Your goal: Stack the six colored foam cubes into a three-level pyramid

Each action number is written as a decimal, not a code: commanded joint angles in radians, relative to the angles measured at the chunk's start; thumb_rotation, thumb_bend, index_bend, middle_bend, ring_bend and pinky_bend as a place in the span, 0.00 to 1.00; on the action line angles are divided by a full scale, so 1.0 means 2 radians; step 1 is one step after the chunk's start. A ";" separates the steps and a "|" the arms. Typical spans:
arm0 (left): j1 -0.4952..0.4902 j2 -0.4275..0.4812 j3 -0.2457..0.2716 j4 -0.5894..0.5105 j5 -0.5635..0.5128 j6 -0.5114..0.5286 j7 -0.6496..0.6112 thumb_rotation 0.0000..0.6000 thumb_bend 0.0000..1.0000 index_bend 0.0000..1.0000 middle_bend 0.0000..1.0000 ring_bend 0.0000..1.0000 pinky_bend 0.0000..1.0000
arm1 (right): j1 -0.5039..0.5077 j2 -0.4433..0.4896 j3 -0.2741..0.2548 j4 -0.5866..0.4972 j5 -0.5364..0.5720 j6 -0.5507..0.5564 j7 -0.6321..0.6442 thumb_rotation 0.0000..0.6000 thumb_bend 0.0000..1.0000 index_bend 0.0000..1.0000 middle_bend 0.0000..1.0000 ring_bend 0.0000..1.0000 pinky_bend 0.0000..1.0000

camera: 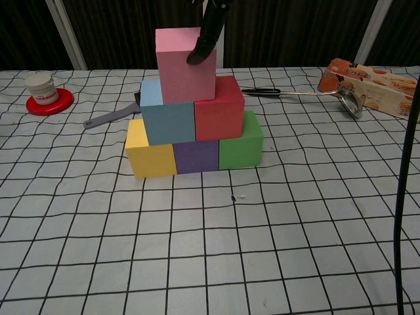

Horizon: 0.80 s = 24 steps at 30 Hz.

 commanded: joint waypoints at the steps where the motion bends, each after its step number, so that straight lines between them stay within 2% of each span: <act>1: 0.000 0.000 0.000 0.000 0.001 0.000 0.000 1.00 0.01 0.07 0.17 0.09 0.20 | 0.000 0.000 0.000 -0.001 0.000 0.000 -0.001 1.00 0.20 0.00 0.49 0.10 0.00; 24: -0.001 -0.001 0.000 0.002 0.001 0.000 -0.002 1.00 0.01 0.07 0.17 0.09 0.20 | 0.004 -0.004 0.010 -0.009 0.019 0.020 -0.015 1.00 0.20 0.00 0.49 0.11 0.00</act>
